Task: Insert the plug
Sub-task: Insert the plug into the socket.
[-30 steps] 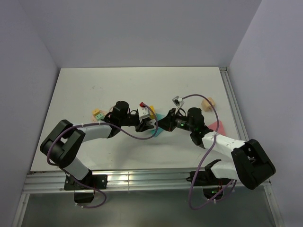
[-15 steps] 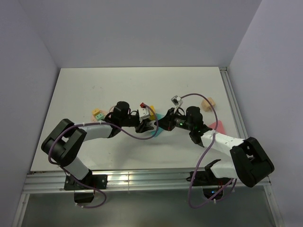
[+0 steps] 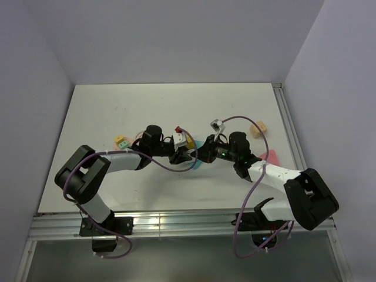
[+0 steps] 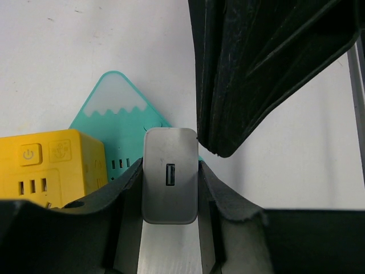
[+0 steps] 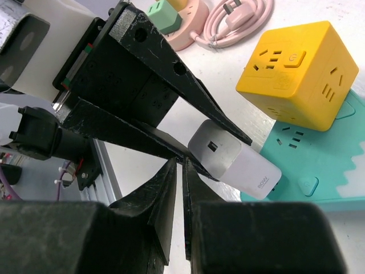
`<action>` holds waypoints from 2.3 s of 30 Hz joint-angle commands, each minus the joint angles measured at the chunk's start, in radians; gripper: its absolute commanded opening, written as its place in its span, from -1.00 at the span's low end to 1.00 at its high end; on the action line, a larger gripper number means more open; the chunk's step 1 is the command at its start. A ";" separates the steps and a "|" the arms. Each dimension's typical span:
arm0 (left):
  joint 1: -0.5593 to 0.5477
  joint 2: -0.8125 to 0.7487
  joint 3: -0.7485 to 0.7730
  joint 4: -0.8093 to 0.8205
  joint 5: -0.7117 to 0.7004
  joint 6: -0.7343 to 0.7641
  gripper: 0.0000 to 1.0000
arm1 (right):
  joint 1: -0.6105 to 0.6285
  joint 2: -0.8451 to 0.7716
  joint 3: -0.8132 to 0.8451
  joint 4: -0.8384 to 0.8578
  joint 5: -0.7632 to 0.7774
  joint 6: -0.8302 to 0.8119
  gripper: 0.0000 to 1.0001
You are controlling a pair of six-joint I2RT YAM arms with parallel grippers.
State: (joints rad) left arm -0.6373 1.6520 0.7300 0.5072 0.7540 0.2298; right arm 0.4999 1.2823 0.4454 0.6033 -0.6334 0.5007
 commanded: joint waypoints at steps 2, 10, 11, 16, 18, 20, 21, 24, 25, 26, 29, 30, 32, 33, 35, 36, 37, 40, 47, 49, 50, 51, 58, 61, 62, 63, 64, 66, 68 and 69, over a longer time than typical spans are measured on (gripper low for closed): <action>-0.012 -0.004 0.011 0.062 -0.005 -0.024 -0.99 | 0.008 -0.003 0.044 0.003 0.021 -0.021 -0.69; -0.021 -0.011 -0.007 0.102 -0.042 -0.050 -0.99 | -0.010 -0.123 0.056 -0.140 0.354 -0.001 -0.92; -0.021 -0.011 -0.007 0.102 -0.045 -0.050 -0.99 | -0.017 -0.135 0.070 -0.170 0.410 -0.001 -0.92; -0.027 -0.005 -0.004 0.108 -0.056 -0.050 -0.99 | -0.037 -0.095 0.161 -0.273 0.460 0.018 -0.67; -0.028 0.000 0.002 0.102 -0.058 -0.049 -0.99 | -0.046 -0.049 0.171 -0.255 0.452 0.028 -0.50; -0.028 0.003 0.000 0.103 -0.056 -0.049 -0.99 | -0.060 0.018 0.179 -0.240 0.437 0.035 -0.46; -0.030 0.006 0.000 0.105 -0.056 -0.050 -0.99 | -0.063 0.049 0.199 -0.244 0.431 0.039 -0.45; -0.033 0.009 0.006 0.091 -0.061 -0.044 -0.99 | -0.070 0.169 0.246 -0.266 0.425 0.052 -0.44; -0.033 0.009 0.008 0.088 -0.067 -0.044 -0.99 | -0.072 0.195 0.262 -0.276 0.419 0.052 -0.43; -0.033 0.009 0.006 0.090 -0.067 -0.044 -0.99 | -0.075 0.233 0.292 -0.295 0.426 0.049 -0.42; -0.033 0.005 -0.009 0.103 -0.074 -0.046 -0.99 | -0.075 0.247 0.293 -0.304 0.440 0.044 -0.35; -0.035 0.005 -0.009 0.105 -0.081 -0.044 -0.99 | -0.077 0.250 0.294 -0.303 0.443 0.044 -0.34; -0.033 0.008 -0.006 0.099 -0.094 -0.043 -0.99 | -0.077 0.267 0.303 -0.316 0.439 0.039 -0.32; -0.033 0.011 -0.006 0.091 -0.096 -0.041 -0.99 | -0.077 0.275 0.305 -0.315 0.434 0.041 -0.32; -0.033 0.012 -0.004 0.088 -0.094 -0.043 -0.99 | -0.075 0.298 0.311 -0.316 0.414 0.042 -0.32; -0.033 0.014 -0.004 0.088 -0.096 -0.043 -0.99 | -0.075 0.302 0.309 -0.315 0.408 0.044 -0.32; -0.033 0.014 -0.009 0.088 -0.094 -0.043 -0.99 | -0.075 0.305 0.308 -0.312 0.405 0.041 -0.32; -0.035 0.011 -0.014 0.086 -0.097 -0.041 -0.99 | -0.075 0.307 0.306 -0.313 0.393 0.036 -0.31; -0.041 0.025 -0.015 0.100 -0.108 -0.067 -0.99 | -0.075 0.310 0.306 -0.313 0.383 0.042 -0.32; -0.051 0.034 -0.007 0.099 -0.136 -0.070 -0.99 | -0.075 0.308 0.302 -0.313 0.382 0.047 -0.33; -0.065 0.038 -0.004 0.099 -0.149 -0.073 -0.99 | -0.075 0.308 0.299 -0.312 0.380 0.048 -0.33; -0.071 0.046 -0.003 0.102 -0.171 -0.076 -0.99 | -0.075 0.307 0.297 -0.309 0.377 0.050 -0.33; -0.113 0.065 -0.017 0.142 -0.284 -0.138 -0.99 | -0.075 0.305 0.276 -0.313 0.380 0.064 -0.36; -0.142 0.052 -0.023 0.131 -0.343 -0.150 -0.99 | -0.075 0.304 0.270 -0.313 0.386 0.073 -0.36; -0.156 0.052 -0.020 0.120 -0.375 -0.156 -0.99 | -0.075 0.305 0.271 -0.316 0.386 0.075 -0.36; -0.163 0.052 -0.011 0.100 -0.389 -0.161 -0.99 | -0.075 0.304 0.271 -0.318 0.390 0.079 -0.36; -0.170 0.052 -0.007 0.094 -0.400 -0.168 -0.99 | -0.077 0.302 0.265 -0.316 0.390 0.084 -0.34; -0.185 0.049 -0.001 0.085 -0.430 -0.173 -0.99 | -0.077 0.282 0.260 -0.301 0.399 0.090 -0.19; -0.191 0.045 -0.001 0.083 -0.438 -0.181 -0.99 | -0.090 0.269 0.259 -0.292 0.405 0.094 -0.14; -0.191 0.045 0.000 0.082 -0.438 -0.181 -0.99 | -0.098 0.256 0.262 -0.296 0.403 0.094 -0.11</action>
State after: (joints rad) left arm -0.8104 1.6989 0.7238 0.6685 0.3565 0.0807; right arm 0.4213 1.5768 0.7124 0.2897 -0.2478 0.5835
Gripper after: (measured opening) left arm 0.403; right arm 0.432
